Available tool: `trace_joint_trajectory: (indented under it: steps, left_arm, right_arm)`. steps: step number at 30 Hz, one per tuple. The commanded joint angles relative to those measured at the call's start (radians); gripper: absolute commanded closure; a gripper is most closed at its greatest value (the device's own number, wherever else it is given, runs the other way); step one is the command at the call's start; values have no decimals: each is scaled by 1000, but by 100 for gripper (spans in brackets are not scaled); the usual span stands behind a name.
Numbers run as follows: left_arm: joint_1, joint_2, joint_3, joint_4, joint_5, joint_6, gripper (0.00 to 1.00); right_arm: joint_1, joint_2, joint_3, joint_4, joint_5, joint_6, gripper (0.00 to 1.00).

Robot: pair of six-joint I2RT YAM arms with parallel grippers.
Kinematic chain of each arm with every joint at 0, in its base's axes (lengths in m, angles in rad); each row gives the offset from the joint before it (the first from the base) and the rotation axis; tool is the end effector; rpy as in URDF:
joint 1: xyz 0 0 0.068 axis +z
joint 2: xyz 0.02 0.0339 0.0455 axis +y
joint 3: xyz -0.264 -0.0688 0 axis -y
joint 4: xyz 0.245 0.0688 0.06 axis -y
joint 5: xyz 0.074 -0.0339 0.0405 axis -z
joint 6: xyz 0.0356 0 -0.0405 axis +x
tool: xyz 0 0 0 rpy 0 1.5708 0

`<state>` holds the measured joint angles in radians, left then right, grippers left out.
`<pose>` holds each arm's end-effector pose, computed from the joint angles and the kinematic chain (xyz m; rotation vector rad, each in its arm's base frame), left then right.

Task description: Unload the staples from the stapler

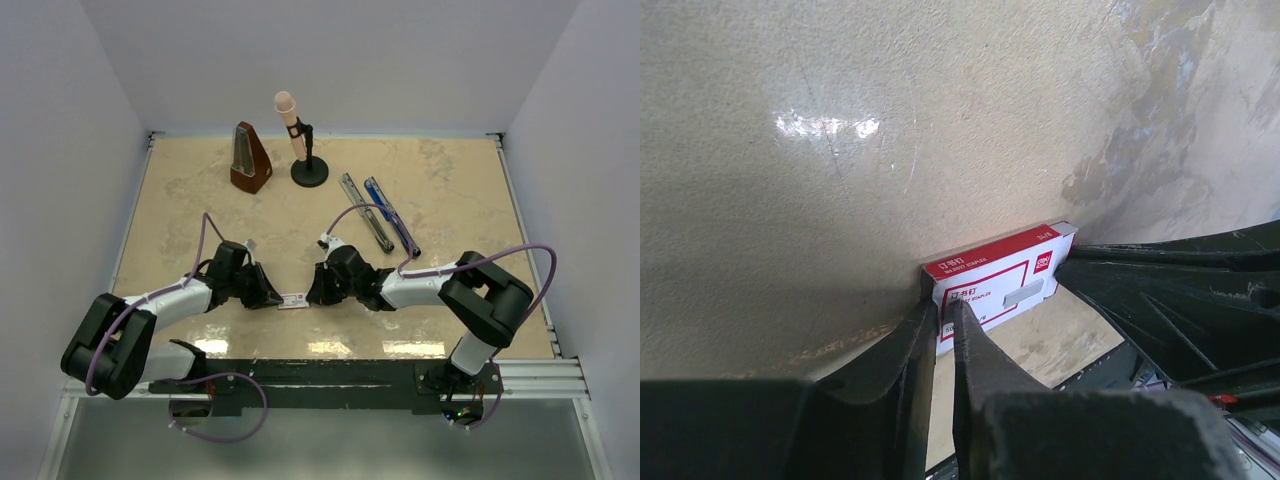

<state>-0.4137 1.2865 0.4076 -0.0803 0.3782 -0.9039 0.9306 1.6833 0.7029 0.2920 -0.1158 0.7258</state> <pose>0.1870 -0.0964 0.1289 -0.5025 2.6889 -0.9409 0.1880 0.2594 0.1362 -0.3182 2.4384 0.9516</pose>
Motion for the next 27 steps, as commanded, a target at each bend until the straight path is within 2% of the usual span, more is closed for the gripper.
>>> trace_joint_trajectory:
  steps: [1,14,17,18,20,24,27]
  left_arm:
    - [-34,20,4,43,-13,-24,83]
    - [-59,25,11,56,-22,-35,83]
    - [-59,25,31,27,-35,-23,77]
    - [-59,22,46,16,-39,-12,70]
    - [-59,16,62,-21,-61,-3,65]
    - [-59,-3,115,-101,-113,39,48]
    - [-59,-18,135,-147,-145,53,45]
  right_arm:
    - [31,49,14,54,2,35,93]
    - [45,49,1,104,-31,77,94]
    - [45,29,1,78,-9,75,92]
    - [45,13,-2,70,-2,73,88]
    - [45,-11,-3,47,21,72,84]
    - [45,-65,0,-4,68,55,71]
    - [45,-100,-2,-37,100,49,63]
